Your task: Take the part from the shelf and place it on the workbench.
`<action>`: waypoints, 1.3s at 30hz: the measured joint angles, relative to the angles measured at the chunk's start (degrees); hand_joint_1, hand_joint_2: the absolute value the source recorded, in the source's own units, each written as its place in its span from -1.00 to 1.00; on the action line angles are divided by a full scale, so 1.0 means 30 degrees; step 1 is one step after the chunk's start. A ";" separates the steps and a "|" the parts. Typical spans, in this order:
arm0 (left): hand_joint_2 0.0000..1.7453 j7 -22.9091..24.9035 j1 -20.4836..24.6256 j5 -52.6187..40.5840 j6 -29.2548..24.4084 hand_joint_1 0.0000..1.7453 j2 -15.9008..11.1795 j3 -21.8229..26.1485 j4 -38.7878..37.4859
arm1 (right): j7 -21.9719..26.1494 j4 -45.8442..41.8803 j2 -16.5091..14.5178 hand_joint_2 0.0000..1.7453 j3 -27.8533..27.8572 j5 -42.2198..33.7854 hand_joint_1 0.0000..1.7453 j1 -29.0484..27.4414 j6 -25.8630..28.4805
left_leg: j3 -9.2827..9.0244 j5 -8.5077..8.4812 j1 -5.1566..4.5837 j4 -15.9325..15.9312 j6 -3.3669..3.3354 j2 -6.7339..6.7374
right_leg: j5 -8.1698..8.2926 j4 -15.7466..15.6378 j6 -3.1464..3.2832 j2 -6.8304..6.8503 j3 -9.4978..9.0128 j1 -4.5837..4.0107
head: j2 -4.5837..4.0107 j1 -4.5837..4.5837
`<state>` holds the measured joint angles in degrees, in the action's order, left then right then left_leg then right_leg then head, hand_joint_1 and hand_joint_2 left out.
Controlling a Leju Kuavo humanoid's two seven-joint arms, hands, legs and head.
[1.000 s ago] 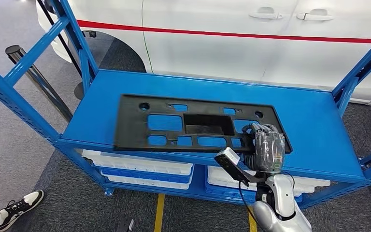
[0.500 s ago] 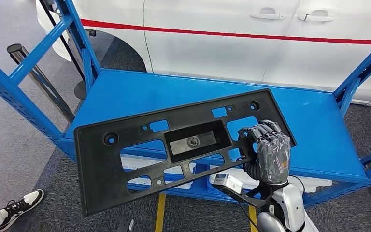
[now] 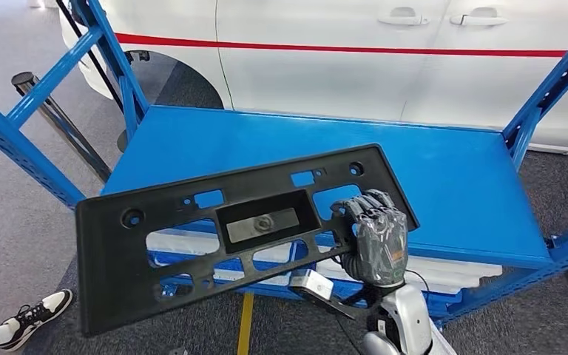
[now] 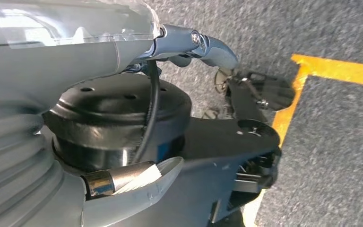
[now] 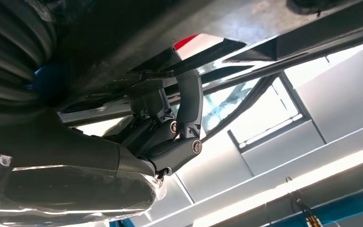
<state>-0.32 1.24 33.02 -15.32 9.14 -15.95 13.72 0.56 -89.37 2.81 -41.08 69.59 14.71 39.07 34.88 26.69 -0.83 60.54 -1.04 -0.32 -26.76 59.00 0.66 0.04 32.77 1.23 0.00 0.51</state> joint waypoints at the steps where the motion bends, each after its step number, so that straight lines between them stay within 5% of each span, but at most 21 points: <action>1: 1.00 0.0040 -0.0023 -0.0027 0.0002 -1.00 -0.0060 0.0066 -0.0022 | -0.0201 0.0055 -0.0073 1.00 -0.0306 0.0005 1.00 0.0166 -0.0013 | 0.0327 0.0664 0.0060 0.0812 0.0124 -0.0005 | 0.0115 -0.0025 0.0109 0.0054 0.0116 0.0019 | 0.0000 0.0029; 3: 1.00 0.0091 -0.0053 -0.0111 0.0022 -1.00 -0.0172 0.0138 -0.0055 | -0.0490 0.0138 -0.0115 1.00 -0.0745 -0.0055 1.00 0.0346 0.0000 | 0.1152 0.2180 0.0194 0.3187 0.0378 -0.0001 | 0.0322 -0.0008 0.0203 0.0156 0.0417 -0.0010 | 0.0000 0.0082; 5: 1.00 0.0084 -0.0073 -0.0288 0.0091 -1.00 -0.0288 0.0165 -0.0067 | -0.0707 0.0233 -0.0095 1.00 -0.0960 -0.0199 1.00 0.0384 0.0004 | 0.1363 0.2703 0.0302 0.4533 0.0537 0.0001 | 0.0530 0.0051 0.0182 0.0237 0.0737 -0.0024 | 0.0000 0.0083; 6: 1.00 0.0082 -0.0086 -0.0457 0.0170 -1.00 -0.0328 0.0164 -0.0069 | -0.0807 0.0262 -0.0051 1.00 -0.1011 -0.0312 1.00 0.0387 -0.0002 | 0.0935 0.2419 0.0338 0.4141 0.0562 0.0003 | 0.0627 0.0095 0.0150 0.0249 0.0888 -0.0020 | 0.0000 0.0082; 10: 1.00 0.0299 -0.0001 -0.1458 0.0687 -1.00 -0.0387 -0.0055 -0.0069 | -0.0854 0.0142 0.0780 1.00 -0.0811 -0.1428 1.00 0.0380 0.0049 | -0.1978 0.0977 0.0301 -0.0435 0.0338 -0.0046 | 0.1013 0.0212 -0.0198 0.0233 0.1267 -0.0011 | 0.0000 0.0077; 14: 1.00 0.1233 0.0490 -0.2570 0.0847 -1.00 -0.0336 -0.0842 0.0007 | -0.0082 -0.0134 0.2190 1.00 0.0287 -0.3039 1.00 0.0280 0.0057 | -0.1802 0.0490 0.0213 -0.0978 -0.0156 -0.0026 | 0.1422 0.0127 -0.0754 0.0187 0.1495 -0.0027 | 0.0000 0.0065; 16: 1.00 0.1495 0.0751 -0.2826 0.0842 -1.00 -0.0272 -0.1175 0.0109 | 0.0234 -0.0188 0.2709 1.00 0.0808 -0.3395 1.00 0.0213 0.0035 | -0.1450 0.0056 0.0293 -0.1117 -0.0495 0.0056 | 0.0480 0.0907 -0.0897 0.0086 0.1905 -0.0022 | 0.0000 0.0037; 18: 1.00 0.1630 0.0940 -0.2974 0.0843 -1.00 -0.0237 -0.1436 0.0239 | 0.0430 -0.0197 0.3053 1.00 0.1209 -0.3528 1.00 0.0121 -0.0013 | -0.0986 -0.0329 0.0267 -0.1124 -0.0682 0.0140 | -0.1365 0.3077 -0.0959 0.0031 0.2585 -0.0002 | 0.0000 0.0022; 20: 1.00 0.1721 0.1070 -0.3053 0.0872 -1.00 -0.0214 -0.1676 0.0368 | 0.0612 -0.0195 0.3268 1.00 0.1564 -0.3605 1.00 0.0030 -0.0107 | -0.0443 -0.0683 0.0197 -0.1048 -0.0724 0.0195 | -0.2308 0.5065 -0.0999 0.0022 0.2911 -0.0001 | 0.0000 0.0028; 22: 1.00 0.1761 0.1164 -0.3051 0.0920 -1.00 -0.0192 -0.1840 0.0479 | 0.0734 -0.0191 0.3357 1.00 0.1843 -0.3663 1.00 0.0018 -0.0258 | 0.0105 -0.0974 0.0158 -0.0876 -0.0704 0.0210 | -0.1726 0.4748 -0.0955 0.0022 0.2086 -0.0015 | 0.0000 0.0031; 25: 1.00 0.1767 0.1243 -0.3025 0.0958 -1.00 -0.0135 -0.1964 0.0680 | 0.0833 -0.0190 0.3399 1.00 0.2169 -0.3707 1.00 0.0141 -0.0430 | 0.0716 -0.1334 0.0133 -0.0583 -0.0530 0.0200 | -0.1033 0.1153 -0.0649 0.0024 -0.0557 -0.0155 | 0.0000 0.0042; 27: 1.00 0.1758 0.1280 -0.3013 0.0969 -1.00 -0.0095 -0.1996 0.0774 | 0.0887 -0.0189 0.3402 1.00 0.2315 -0.3712 1.00 0.0208 -0.0463 | 0.0830 -0.1585 0.0133 -0.0537 -0.0318 0.0192 | -0.1160 0.0004 -0.0416 0.0011 -0.1171 -0.0298 | 0.0000 0.0030; 30: 1.00 0.1732 0.1283 -0.2992 0.0931 -1.00 -0.0075 -0.2048 0.0812 | 0.0938 -0.0182 0.3408 1.00 0.2379 -0.3816 1.00 0.0265 -0.0555 | 0.0985 -0.1657 0.0133 -0.0516 0.0047 0.0152 | -0.0650 -0.0144 -0.0054 0.0037 -0.0871 -0.0232 | 0.0000 -0.0005; 32: 1.00 0.1708 0.1288 -0.2993 0.0898 -1.00 -0.0077 -0.2095 0.0847 | 0.1002 -0.0180 0.3408 1.00 0.2377 -0.3979 1.00 0.0358 -0.0683 | 0.1418 -0.0256 0.0221 0.0593 0.0328 0.0117 | -0.0186 -0.0226 0.0199 0.0088 -0.0436 -0.0124 | 0.0000 0.0037; 34: 1.00 0.1694 0.1306 -0.2996 0.0894 -1.00 -0.0075 -0.2144 0.0873 | 0.1095 -0.0171 0.3406 1.00 0.2373 -0.4209 1.00 0.0430 -0.0798 | 0.1978 0.1611 0.0345 0.2868 0.0584 0.0116 | 0.0260 -0.0194 0.0308 0.0114 0.0140 -0.0123 | 0.0000 0.0077; 35: 1.00 0.1692 0.1315 -0.2998 0.0894 -1.00 -0.0077 -0.2164 0.0876 | 0.1139 -0.0157 0.3406 1.00 0.2371 -0.4339 1.00 0.0442 -0.0858 | 0.2110 0.2035 0.0386 0.3901 0.0668 0.0121 | 0.0465 -0.0157 0.0294 0.0122 0.0432 -0.0125 | 0.0000 0.0075; 37: 1.00 0.1690 0.1322 -0.3000 0.0891 -1.00 -0.0079 -0.2195 0.0880 | 0.1213 -0.0120 0.3406 1.00 0.2364 -0.4596 1.00 0.0464 -0.0989 | 0.1625 0.1670 0.0443 0.4471 0.0745 0.0126 | 0.0861 -0.0065 0.0234 0.0144 0.1027 -0.0125 | 0.0000 0.0077; 39: 1.00 0.1690 0.1346 -0.3000 0.0887 -1.00 -0.0081 -0.2217 0.0913 | 0.1266 -0.0102 0.3406 1.00 0.2358 -0.4762 1.00 0.0519 -0.1086 | -0.0125 0.0884 0.0471 0.2528 0.0659 0.0118 | 0.1225 0.0032 0.0129 0.0156 0.1530 -0.0125 | 0.0000 0.0081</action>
<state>4.75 5.28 24.02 -12.66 8.90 -22.61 16.46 4.36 -89.68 13.03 -34.01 55.30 16.27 35.82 34.50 29.35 0.58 68.12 0.94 0.04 -23.08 59.09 1.04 0.51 37.36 0.85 0.00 0.75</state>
